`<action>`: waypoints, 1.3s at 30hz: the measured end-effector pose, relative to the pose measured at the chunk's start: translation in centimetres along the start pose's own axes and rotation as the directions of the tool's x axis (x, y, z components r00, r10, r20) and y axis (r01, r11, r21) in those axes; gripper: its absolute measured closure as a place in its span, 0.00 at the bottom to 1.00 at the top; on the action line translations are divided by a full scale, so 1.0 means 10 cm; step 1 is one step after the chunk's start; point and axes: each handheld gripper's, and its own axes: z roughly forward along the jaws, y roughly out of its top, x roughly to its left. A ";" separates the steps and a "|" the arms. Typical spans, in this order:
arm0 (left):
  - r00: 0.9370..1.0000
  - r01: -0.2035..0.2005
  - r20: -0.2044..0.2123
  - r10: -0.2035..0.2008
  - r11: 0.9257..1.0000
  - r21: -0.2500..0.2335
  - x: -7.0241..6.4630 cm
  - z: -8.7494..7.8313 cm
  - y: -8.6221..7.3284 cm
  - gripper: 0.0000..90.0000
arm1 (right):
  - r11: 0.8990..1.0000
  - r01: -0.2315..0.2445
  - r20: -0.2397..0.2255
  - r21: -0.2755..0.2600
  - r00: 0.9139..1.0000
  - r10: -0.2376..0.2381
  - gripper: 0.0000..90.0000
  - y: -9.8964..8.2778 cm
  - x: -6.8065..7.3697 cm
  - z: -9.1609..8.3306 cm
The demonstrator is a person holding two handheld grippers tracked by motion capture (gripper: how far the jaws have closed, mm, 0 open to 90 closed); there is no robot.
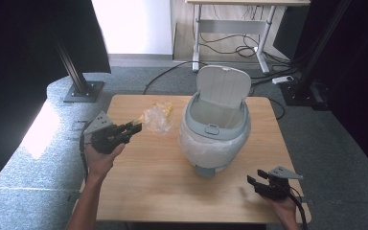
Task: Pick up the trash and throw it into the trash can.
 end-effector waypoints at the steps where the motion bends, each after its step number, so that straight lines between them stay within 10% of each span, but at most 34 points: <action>1: 1.000 -0.002 0.005 0.002 1.000 -0.002 -0.01 0.02 0.04 0.85 | 1.000 0.001 0.000 0.000 1.000 -0.001 0.47 0.00 0.00 0.00; 23: 0.995 -0.047 0.087 0.048 0.999 -0.019 -0.23 0.30 0.57 0.85 | 1.000 -0.001 0.004 0.008 1.000 0.001 0.47 -0.01 -0.03 0.00; 39: 0.992 -0.067 0.105 0.066 0.998 0.004 -0.31 0.53 0.65 0.85 | 1.000 -0.004 0.008 0.012 1.000 0.004 0.47 -0.02 -0.04 0.00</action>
